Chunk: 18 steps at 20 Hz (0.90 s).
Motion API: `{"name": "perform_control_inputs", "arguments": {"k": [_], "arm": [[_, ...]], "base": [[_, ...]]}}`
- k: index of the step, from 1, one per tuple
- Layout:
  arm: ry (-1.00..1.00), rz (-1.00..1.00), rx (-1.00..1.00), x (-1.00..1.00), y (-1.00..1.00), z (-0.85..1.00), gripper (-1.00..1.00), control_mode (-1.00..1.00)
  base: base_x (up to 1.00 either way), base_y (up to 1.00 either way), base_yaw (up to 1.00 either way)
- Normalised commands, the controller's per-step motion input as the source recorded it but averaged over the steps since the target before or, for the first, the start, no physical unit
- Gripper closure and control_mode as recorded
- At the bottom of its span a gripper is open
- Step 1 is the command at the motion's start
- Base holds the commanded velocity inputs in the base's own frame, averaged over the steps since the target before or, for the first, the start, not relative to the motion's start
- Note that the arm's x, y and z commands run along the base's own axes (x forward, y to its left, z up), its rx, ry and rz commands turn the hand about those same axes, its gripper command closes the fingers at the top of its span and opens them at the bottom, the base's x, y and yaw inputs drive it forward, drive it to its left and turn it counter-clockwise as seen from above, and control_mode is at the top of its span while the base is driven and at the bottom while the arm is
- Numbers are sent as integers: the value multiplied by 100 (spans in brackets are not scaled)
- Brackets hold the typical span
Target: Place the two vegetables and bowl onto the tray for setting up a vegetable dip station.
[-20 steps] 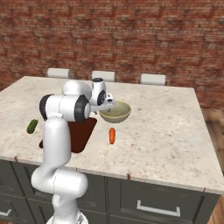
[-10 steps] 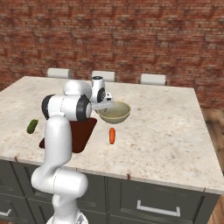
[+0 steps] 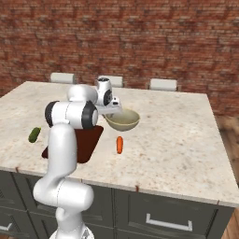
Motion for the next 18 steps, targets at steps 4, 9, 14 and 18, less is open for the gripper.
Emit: {"name": "perform_control_inputs", "arguments": {"k": [4, 9, 14, 18], "arm": [[1, -14, 0, -11, 25, 35, 100, -100], [0, -13, 0, -13, 24, 41, 100, -100], [0, -10, 0, -19, 27, 38, 100, -100], [9, -7, 0, -19, 20, 34, 100, -100]], "base": [[0, 0, 0], [0, 0, 0], [0, 0, 0], [0, 0, 0]]}}
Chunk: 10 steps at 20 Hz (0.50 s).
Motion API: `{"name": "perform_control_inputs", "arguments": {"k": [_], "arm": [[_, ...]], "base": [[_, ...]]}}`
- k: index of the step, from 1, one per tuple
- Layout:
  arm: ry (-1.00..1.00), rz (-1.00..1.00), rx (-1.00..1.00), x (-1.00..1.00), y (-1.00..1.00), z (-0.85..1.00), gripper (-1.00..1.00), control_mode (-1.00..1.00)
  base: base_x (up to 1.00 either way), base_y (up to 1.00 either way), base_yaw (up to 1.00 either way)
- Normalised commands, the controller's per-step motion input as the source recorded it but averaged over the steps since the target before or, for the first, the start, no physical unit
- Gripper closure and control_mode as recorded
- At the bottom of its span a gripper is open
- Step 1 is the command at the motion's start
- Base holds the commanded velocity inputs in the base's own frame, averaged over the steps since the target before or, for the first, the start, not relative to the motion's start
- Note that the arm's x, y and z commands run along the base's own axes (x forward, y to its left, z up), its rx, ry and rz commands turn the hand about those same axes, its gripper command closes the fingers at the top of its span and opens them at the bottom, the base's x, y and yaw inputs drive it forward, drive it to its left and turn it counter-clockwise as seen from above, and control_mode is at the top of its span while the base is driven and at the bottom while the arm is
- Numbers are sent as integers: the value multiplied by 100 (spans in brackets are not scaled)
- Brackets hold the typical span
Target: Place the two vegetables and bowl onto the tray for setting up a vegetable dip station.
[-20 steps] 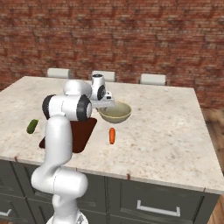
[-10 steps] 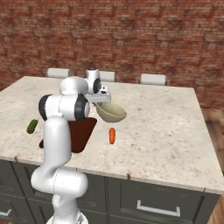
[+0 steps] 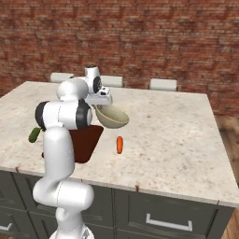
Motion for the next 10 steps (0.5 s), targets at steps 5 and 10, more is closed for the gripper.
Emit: {"name": "perform_control_inputs", "arguments": {"k": [5, 10], "arm": [[10, -8, -1, -26, 29, 27, 100, -100], [0, -7, -7, -18, 34, 10, 100, -100]], "base": [[0, 0, 0], [0, 0, 0]]}}
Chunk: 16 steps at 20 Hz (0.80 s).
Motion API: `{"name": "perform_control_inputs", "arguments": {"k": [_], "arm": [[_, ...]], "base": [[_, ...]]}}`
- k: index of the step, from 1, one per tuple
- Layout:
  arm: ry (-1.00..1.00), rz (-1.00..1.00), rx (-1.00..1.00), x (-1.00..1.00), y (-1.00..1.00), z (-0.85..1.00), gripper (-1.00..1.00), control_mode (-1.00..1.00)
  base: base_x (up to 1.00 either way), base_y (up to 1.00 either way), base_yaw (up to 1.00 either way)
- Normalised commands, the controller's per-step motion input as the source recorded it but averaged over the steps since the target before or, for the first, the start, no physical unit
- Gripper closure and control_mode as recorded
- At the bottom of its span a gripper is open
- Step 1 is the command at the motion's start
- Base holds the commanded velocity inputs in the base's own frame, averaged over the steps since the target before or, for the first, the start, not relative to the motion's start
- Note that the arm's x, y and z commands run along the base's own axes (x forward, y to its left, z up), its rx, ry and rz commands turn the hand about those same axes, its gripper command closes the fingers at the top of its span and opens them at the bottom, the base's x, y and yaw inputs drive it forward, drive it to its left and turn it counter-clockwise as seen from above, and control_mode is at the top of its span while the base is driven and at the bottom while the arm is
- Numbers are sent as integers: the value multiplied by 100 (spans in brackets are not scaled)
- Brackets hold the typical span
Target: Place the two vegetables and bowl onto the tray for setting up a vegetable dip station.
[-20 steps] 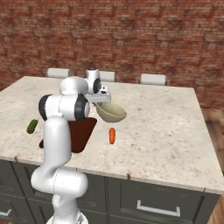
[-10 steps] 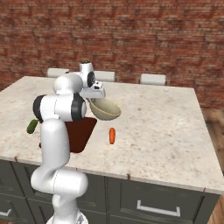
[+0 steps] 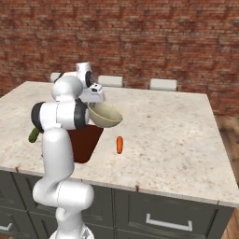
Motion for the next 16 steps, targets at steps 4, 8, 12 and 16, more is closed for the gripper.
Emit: {"name": "perform_control_inputs", "arguments": {"k": [4, 8, 12, 16], "arm": [[-3, -12, -15, -11, 35, -2, 100, -100], [-8, -18, -13, -9, 35, -4, 100, -100], [-1, -25, -10, -13, 32, 0, 100, -100], [0, -26, -8, -24, 34, 0, 100, -100]], "base": [[0, 0, 0], [0, 0, 0], [0, 0, 0], [0, 0, 0]]}}
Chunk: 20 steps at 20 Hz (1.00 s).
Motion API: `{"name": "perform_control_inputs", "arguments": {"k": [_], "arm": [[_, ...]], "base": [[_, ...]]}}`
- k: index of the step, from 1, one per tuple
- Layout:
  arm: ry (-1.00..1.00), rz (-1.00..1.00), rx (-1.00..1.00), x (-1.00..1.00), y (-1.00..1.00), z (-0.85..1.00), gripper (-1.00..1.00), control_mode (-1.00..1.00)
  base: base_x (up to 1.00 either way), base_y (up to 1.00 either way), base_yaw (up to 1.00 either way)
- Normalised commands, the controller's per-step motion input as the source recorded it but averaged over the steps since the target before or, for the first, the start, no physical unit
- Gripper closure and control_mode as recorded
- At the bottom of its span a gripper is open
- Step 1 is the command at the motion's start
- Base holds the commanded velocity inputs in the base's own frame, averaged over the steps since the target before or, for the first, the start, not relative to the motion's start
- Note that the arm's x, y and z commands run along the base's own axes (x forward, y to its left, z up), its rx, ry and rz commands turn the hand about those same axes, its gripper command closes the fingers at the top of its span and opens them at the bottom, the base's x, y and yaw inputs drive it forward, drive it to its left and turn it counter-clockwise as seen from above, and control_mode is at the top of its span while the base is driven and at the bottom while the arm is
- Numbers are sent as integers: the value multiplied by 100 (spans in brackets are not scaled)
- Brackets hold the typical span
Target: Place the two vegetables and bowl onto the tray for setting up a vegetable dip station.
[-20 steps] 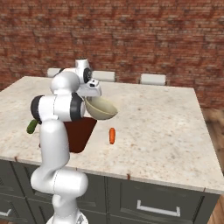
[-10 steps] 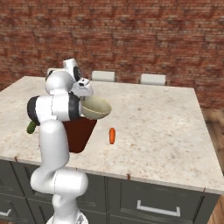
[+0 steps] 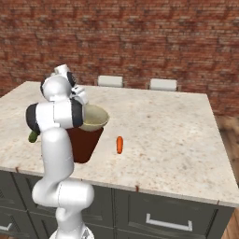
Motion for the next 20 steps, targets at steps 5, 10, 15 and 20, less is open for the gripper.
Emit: {"name": "perform_control_inputs", "arguments": {"k": [5, 10, 15, 20], "arm": [[0, -29, -14, -13, 29, -3, 100, -100], [0, -27, -28, 2, 18, -16, 100, -100], [5, -15, -24, 14, 9, -12, 100, -100], [8, 1, -6, 7, 7, -3, 100, -100]], "base": [[0, 0, 0], [0, 0, 0], [0, 0, 0], [0, 0, 0]]}}
